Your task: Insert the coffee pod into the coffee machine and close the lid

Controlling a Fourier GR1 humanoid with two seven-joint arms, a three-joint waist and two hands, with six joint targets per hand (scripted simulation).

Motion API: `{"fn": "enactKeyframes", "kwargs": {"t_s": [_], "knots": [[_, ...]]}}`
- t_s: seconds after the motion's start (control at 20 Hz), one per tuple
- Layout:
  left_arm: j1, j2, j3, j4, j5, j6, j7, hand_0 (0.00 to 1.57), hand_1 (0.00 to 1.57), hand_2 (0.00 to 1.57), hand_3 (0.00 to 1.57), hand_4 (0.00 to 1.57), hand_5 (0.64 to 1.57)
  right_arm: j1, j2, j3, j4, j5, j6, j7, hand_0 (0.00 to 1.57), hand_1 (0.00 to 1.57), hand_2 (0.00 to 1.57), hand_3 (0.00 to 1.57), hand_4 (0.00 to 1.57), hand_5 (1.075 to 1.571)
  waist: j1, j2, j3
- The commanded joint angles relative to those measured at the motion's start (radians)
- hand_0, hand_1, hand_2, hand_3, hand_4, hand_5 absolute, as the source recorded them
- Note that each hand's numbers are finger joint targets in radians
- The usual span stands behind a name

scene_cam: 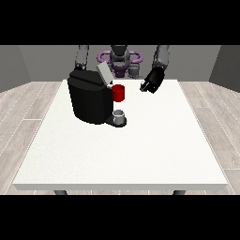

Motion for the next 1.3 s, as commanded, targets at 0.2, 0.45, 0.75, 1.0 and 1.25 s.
{"fn": "enactKeyframes", "kwargs": {"t_s": [0.2, 0.45, 0.75, 1.0, 1.25], "knots": [[-0.103, 0.035, 0.049, -0.023, 0.036, -0.152, 0.028, 1.40, 1.40, 1.40, 1.34, 0.60, 1.571, 0.010, 0.001, 0.000, -0.042, -0.042, 0.057, 0.036, 0.00, 0.00, 0.00, 0.00, 0.00, 1.571, -0.049, -0.060, -0.0002], [-0.078, 0.010, 0.048, -0.029, -0.002, -0.106, 0.047, 1.40, 1.40, 1.40, 1.34, 0.60, 1.571, 0.037, 0.020, 0.034, -0.098, -0.016, 0.037, 0.048, 0.00, 0.00, 0.00, 0.00, 0.00, 1.571, -0.069, -0.064, -0.0004], [-0.275, 0.069, 0.147, -0.041, 0.081, -0.239, 0.100, 0.96, 0.96, 1.16, 1.36, 0.52, 1.571, -0.008, -0.004, -0.028, -0.058, -0.051, 0.034, -0.032, 0.00, 0.00, 0.00, 0.00, 0.00, 1.571, -0.081, -0.003, 0.0002], [-0.337, 0.086, 0.181, -0.001, 0.081, -0.224, 0.140, 1.27, 1.27, 1.30, 1.27, 0.49, 1.571, -0.061, -0.036, -0.016, -0.122, -0.033, 0.050, 0.033, 0.00, 0.00, 0.00, 0.00, 0.04, 1.571, -0.140, 0.036, -0.0001], [-0.465, 0.121, 0.181, 0.005, 0.067, -0.257, 0.165, 1.20, 1.20, 1.27, 1.26, 0.49, 1.571, -0.157, -0.015, -0.031, -0.107, -0.024, 0.005, 0.077, 0.00, 0.00, 0.00, 0.00, 0.19, 1.571, -0.149, 0.105, 0.0001]]}}
